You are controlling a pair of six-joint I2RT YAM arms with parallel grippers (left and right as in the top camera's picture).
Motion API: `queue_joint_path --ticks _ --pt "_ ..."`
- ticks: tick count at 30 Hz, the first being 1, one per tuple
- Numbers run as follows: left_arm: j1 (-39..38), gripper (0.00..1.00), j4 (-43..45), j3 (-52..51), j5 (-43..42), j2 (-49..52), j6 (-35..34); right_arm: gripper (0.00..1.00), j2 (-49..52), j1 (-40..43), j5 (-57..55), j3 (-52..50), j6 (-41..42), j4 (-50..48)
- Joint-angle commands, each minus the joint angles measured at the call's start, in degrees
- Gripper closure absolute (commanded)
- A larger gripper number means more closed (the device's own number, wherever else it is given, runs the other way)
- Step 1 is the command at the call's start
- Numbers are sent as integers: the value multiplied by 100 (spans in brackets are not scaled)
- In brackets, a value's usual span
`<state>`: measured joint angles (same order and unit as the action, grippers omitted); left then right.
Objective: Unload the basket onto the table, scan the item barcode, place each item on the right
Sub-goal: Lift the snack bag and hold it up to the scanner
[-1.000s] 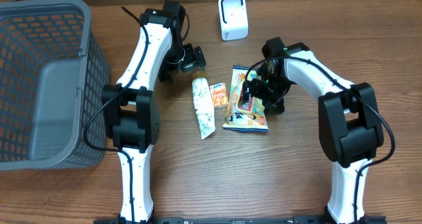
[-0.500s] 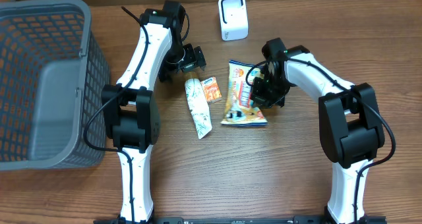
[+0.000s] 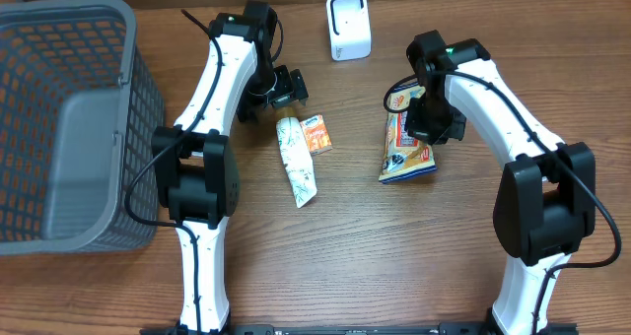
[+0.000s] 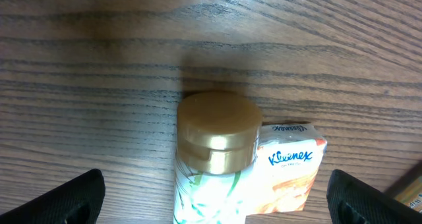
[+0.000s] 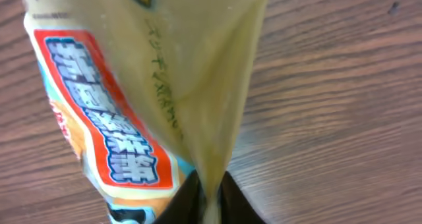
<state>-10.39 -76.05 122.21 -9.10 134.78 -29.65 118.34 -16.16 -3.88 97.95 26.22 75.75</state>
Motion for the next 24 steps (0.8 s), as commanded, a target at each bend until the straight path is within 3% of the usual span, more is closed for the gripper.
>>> queue_joint_path --ticks 1,3,14,20,24 --pt "24 0 4 -24 72 -105 -13 46 -166 44 -120 118 -127 17" --pt "24 0 4 -24 72 -105 -13 0 -166 44 -57 116 -398 9" --pt "26 0 4 -24 72 -105 -13 0 -153 -57 501 -647 297 -881" --pt "24 0 4 -24 72 -105 -13 0 -153 -826 -1635 -737 293 -1130" --pt "24 0 4 -24 72 -105 -13 0 -146 -933 -1947 -761 293 -1473"
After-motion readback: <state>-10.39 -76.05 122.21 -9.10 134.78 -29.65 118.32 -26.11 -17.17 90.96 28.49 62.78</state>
